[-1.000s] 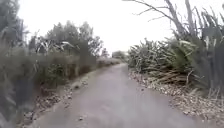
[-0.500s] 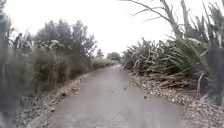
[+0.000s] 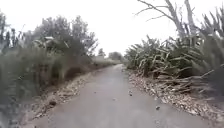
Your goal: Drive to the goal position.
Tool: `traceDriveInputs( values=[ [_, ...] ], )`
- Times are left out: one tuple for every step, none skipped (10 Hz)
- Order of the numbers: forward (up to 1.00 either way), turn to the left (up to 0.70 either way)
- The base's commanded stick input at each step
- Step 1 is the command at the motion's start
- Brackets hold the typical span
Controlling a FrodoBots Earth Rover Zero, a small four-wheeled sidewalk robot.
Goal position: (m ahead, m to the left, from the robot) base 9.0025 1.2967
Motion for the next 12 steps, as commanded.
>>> traceDriveInputs(
  values=[
    [0.85,-0.23],
    [0.85,-0.13],
    [0.85,-0.02],
    [0.85,0.0],
    [0.85,0.0],
    [0.85,0.0],
    [0.85,0.0],
    [0.85,0.0],
    [0.85,0.0],
    [0.85,0.0],
    [0.85,0.0],
    [0.85,0.0]
  ],
)
